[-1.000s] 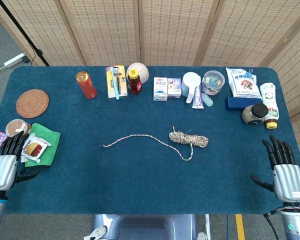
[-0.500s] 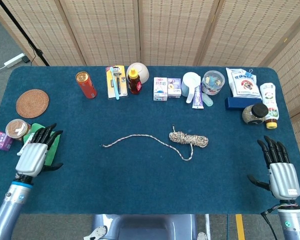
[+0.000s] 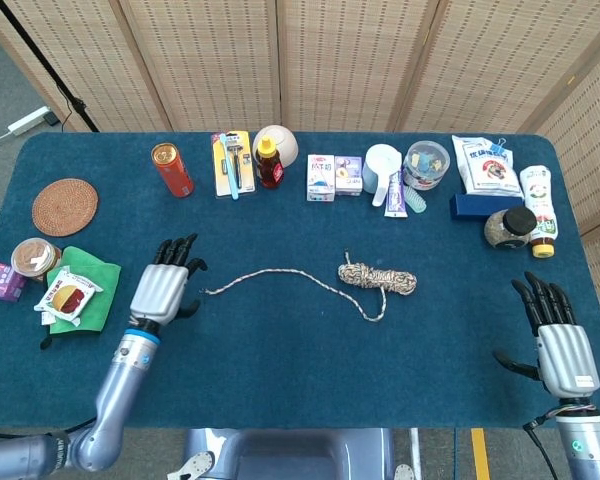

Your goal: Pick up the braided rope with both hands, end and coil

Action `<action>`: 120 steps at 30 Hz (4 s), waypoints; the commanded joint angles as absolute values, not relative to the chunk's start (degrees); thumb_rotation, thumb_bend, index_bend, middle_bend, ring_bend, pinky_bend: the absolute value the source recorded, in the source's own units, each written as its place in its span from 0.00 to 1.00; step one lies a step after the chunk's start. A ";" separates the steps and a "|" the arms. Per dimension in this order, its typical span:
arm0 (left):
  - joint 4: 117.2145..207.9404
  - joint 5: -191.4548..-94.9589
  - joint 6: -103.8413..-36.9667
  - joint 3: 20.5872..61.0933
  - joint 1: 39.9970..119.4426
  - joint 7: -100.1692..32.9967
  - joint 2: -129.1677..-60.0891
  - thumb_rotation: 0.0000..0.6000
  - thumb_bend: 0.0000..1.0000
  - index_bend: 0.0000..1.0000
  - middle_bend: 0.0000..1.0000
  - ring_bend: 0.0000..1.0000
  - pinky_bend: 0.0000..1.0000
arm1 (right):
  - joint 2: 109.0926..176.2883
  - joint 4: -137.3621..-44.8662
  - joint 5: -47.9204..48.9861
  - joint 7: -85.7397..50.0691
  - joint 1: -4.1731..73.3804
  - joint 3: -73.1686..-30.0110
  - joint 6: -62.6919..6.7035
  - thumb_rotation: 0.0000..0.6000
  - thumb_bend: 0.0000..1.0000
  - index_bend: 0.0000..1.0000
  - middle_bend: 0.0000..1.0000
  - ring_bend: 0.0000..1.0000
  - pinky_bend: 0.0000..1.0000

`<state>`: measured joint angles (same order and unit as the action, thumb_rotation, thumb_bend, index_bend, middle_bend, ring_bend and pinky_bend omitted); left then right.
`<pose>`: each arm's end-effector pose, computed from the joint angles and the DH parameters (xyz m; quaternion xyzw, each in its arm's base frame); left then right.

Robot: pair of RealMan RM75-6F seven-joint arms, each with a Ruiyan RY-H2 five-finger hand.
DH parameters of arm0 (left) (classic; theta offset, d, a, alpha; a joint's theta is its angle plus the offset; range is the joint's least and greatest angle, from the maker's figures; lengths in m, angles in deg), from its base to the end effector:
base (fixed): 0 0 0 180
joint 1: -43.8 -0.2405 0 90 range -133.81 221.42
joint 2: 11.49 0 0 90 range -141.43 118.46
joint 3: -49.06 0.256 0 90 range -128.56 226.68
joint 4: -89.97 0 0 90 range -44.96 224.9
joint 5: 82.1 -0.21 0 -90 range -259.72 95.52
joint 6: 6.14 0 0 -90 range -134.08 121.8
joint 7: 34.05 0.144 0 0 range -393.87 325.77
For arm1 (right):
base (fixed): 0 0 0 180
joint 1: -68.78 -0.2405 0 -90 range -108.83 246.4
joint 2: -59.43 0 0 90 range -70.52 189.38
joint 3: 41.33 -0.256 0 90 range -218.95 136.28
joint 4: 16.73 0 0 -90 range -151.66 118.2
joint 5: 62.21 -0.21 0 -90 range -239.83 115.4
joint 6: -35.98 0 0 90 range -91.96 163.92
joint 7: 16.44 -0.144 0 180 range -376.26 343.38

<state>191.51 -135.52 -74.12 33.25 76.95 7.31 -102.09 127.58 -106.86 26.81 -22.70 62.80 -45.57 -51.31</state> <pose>-0.1360 0.3014 0.0026 -0.6740 -0.4202 -0.3604 0.4891 -0.2976 -0.1915 0.1457 0.5738 -0.3940 0.4627 0.5490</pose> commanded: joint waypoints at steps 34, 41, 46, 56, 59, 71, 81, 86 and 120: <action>166.99 -119.29 -73.69 28.41 92.27 13.17 -122.10 1.00 0.31 0.39 0.00 0.00 0.00 | 127.71 -105.86 24.70 -24.23 61.40 -45.90 -47.63 1.00 0.00 0.00 0.00 0.00 0.00; 165.03 -118.00 -72.78 28.35 92.74 12.99 -122.58 1.00 0.31 0.42 0.00 0.00 0.00 | 127.72 -105.76 24.58 -24.38 61.29 -45.87 -47.34 1.00 0.00 0.00 0.00 0.00 0.00; 164.77 -117.43 -72.61 28.35 93.11 13.20 -122.69 1.00 0.31 0.44 0.00 0.00 0.00 | 127.76 -105.70 24.44 -24.30 61.27 -45.91 -47.29 1.00 0.00 0.00 0.00 0.00 0.00; 164.15 -116.16 -72.95 28.46 93.69 14.06 -123.20 1.00 0.32 0.44 0.00 0.00 0.00 | 127.63 -105.43 24.20 -24.80 61.24 -46.01 -47.20 1.00 0.00 0.00 0.00 0.00 0.00; 164.34 -116.30 -73.21 28.41 93.73 13.85 -123.23 1.00 0.33 0.46 0.00 0.00 0.00 | 127.60 -105.39 24.12 -24.90 61.26 -46.07 -47.25 1.00 0.00 0.00 0.00 0.00 0.00; 164.38 -116.25 -73.60 28.80 93.81 14.01 -123.35 1.00 0.34 0.48 0.00 0.00 0.00 | 127.62 -105.61 23.99 -24.77 61.18 -46.02 -46.99 1.00 0.00 0.00 0.00 0.00 0.00; 164.34 -115.69 -73.65 28.49 93.96 14.18 -123.17 1.00 0.41 0.49 0.00 0.00 0.00 | 127.48 -105.73 23.85 -25.08 61.17 -46.10 -46.96 1.00 0.00 0.00 0.00 0.00 0.00; 164.45 -115.34 -73.62 28.51 94.03 14.33 -123.14 1.00 0.41 0.50 0.00 0.00 0.00 | 127.49 -105.80 23.85 -25.07 61.17 -46.08 -46.93 1.00 0.00 0.00 0.00 0.00 0.00; 163.32 -114.77 -73.90 28.66 94.30 14.78 -123.47 1.00 0.44 0.55 0.00 0.00 0.00 | 127.31 -105.77 24.03 -26.08 61.09 -46.01 -46.83 1.00 0.00 0.00 0.00 0.00 0.00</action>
